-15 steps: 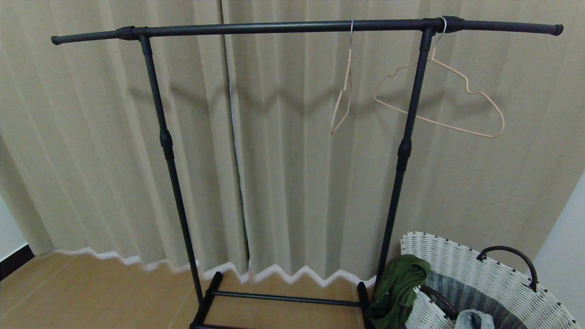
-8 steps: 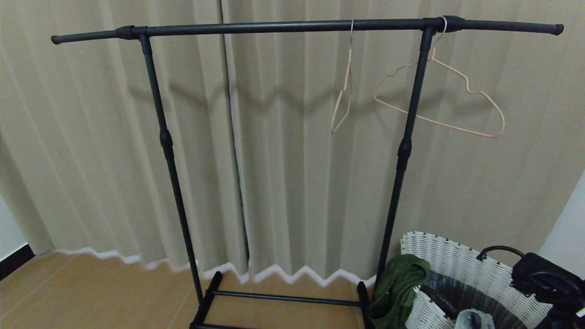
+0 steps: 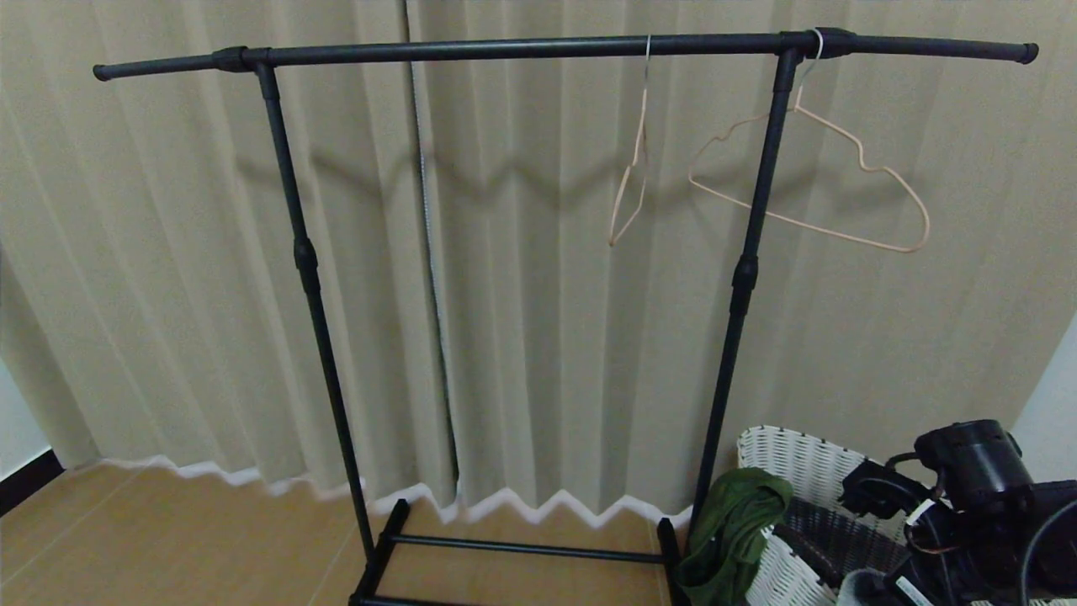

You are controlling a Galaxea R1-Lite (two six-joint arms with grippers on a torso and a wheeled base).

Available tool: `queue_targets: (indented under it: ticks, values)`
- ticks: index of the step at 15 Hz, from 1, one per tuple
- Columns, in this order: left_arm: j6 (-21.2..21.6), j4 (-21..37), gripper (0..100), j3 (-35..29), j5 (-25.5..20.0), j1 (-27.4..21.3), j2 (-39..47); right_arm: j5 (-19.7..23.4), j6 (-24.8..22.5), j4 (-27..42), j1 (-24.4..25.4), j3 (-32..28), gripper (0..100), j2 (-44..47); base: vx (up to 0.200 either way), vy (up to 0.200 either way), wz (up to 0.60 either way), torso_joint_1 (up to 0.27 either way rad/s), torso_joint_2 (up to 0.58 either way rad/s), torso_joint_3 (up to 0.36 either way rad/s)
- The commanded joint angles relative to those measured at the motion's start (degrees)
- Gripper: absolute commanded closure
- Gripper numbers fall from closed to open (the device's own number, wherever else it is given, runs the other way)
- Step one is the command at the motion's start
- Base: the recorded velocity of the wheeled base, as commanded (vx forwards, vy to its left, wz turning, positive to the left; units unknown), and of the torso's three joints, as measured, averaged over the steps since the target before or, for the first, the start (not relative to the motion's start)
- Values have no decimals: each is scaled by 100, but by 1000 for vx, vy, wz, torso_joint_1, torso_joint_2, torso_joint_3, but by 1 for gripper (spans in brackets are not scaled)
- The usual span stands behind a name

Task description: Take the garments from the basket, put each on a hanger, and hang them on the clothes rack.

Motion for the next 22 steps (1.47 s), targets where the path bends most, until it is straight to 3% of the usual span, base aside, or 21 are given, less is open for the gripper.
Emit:
queue_targets:
  ticks: [1,7,8,11,14,16,18,22]
  values:
    - [-2,0,0,0,1,1,4,-91,-3,-25,-230,-250,0,717,0,0,0,0,0,0]
    - [-11,0,0,0,1,1,4,-223,-3,-473,-274,-382,0,1182,0,0,0,0,0,0]
    - [-11,0,0,0,1,1,4,-223,-3,-473,-274,-382,100,1182,0,0,0,0,0,0]
    - [-11,0,0,0,1,1,4,-223,5,-535,-274,-311,100,1138,0,0,0,0,0,0]
    - [-2,0,0,0,1,1,4,-179,14,-535,-265,-92,100,488,0,0,0,0,0,0]
    - [-11,0,0,0,-7,1,4,-29,41,-544,-257,154,100,-575,0,0,0,0,0,0]
    - [-2,8,0,0,-7,1,4,384,102,-482,-274,163,100,-1525,0,0,0,0,0,0]
    - [-11,0,0,0,1,1,4,586,445,-491,-309,119,100,-3063,0,0,0,0,0,0]
